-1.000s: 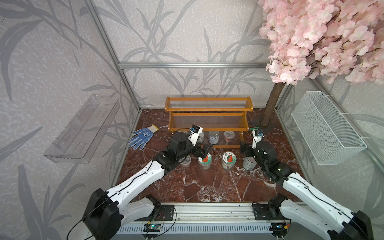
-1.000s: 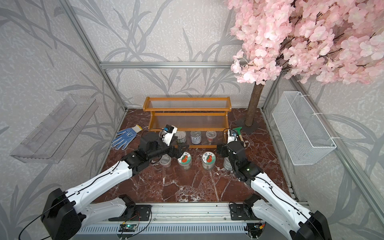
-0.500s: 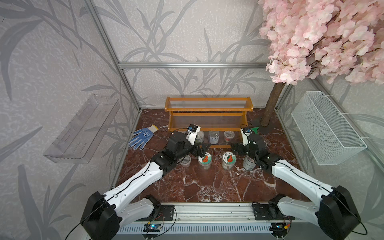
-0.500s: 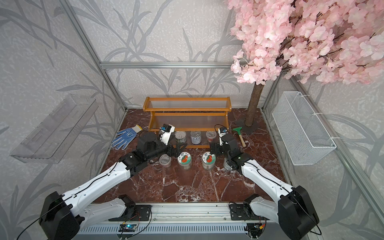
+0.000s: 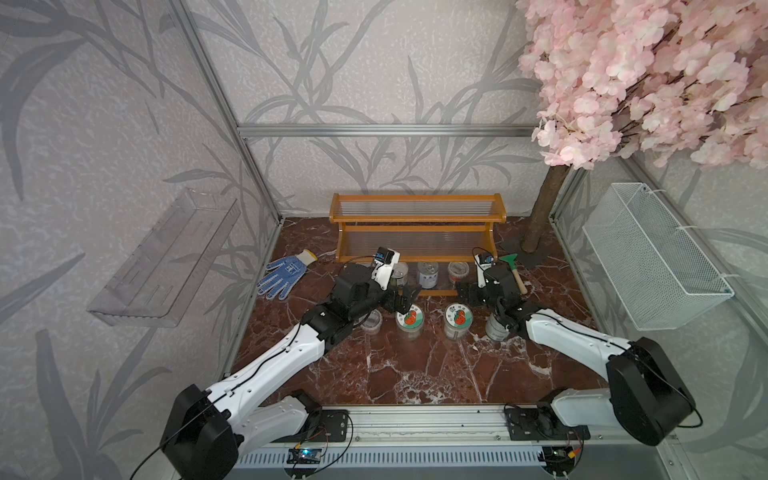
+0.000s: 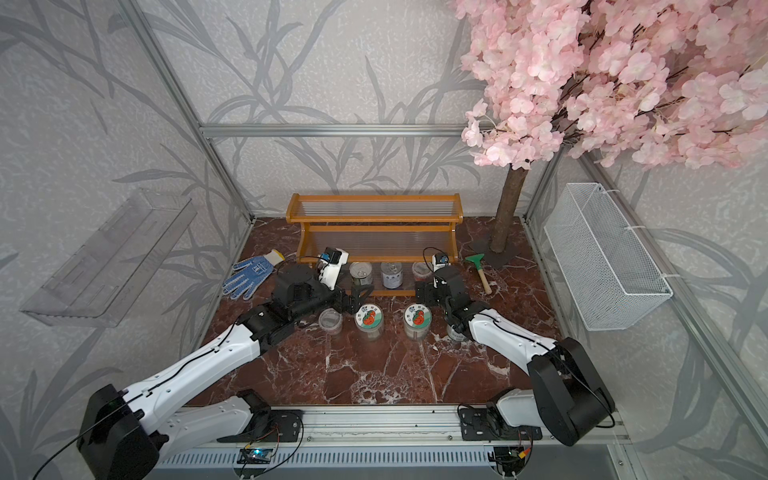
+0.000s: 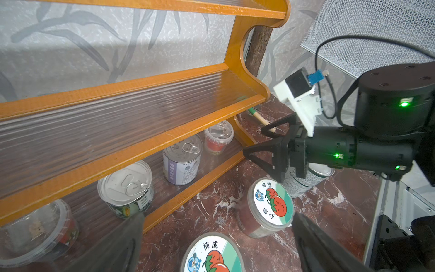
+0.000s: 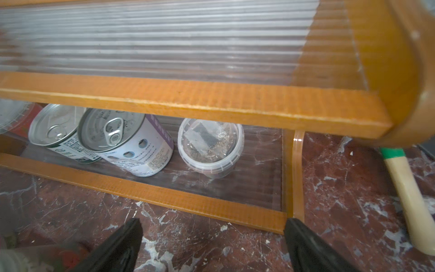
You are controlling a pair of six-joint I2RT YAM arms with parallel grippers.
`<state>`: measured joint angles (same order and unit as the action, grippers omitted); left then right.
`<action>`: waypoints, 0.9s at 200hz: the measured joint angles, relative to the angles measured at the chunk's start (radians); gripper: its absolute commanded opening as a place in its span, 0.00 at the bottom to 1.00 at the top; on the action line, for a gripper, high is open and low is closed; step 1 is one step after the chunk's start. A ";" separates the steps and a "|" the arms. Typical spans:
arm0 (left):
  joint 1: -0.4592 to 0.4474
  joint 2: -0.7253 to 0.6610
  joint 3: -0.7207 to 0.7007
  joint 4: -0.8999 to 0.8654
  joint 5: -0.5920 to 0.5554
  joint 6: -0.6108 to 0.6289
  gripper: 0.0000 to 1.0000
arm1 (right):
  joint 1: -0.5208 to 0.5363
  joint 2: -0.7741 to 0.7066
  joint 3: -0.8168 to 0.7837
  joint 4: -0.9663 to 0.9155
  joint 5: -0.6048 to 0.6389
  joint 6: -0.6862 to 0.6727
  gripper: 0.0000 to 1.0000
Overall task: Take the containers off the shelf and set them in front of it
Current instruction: 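Pick up a container from the shelf.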
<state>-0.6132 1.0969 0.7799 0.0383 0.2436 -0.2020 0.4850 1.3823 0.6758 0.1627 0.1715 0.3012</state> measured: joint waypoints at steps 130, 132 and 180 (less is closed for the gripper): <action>0.000 -0.048 -0.020 -0.008 0.011 -0.008 1.00 | 0.000 0.281 0.117 0.169 0.068 -0.011 0.99; 0.000 -0.048 -0.021 -0.008 0.011 -0.008 1.00 | 0.000 0.282 0.117 0.172 0.069 -0.013 0.99; 0.000 -0.049 -0.029 -0.013 0.011 -0.008 1.00 | -0.002 0.339 0.164 0.235 0.081 -0.035 1.00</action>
<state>-0.6132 1.0481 0.7506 0.0250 0.2543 -0.2104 0.4831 1.7210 0.8394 0.3977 0.2527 0.2665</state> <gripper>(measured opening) 0.999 0.999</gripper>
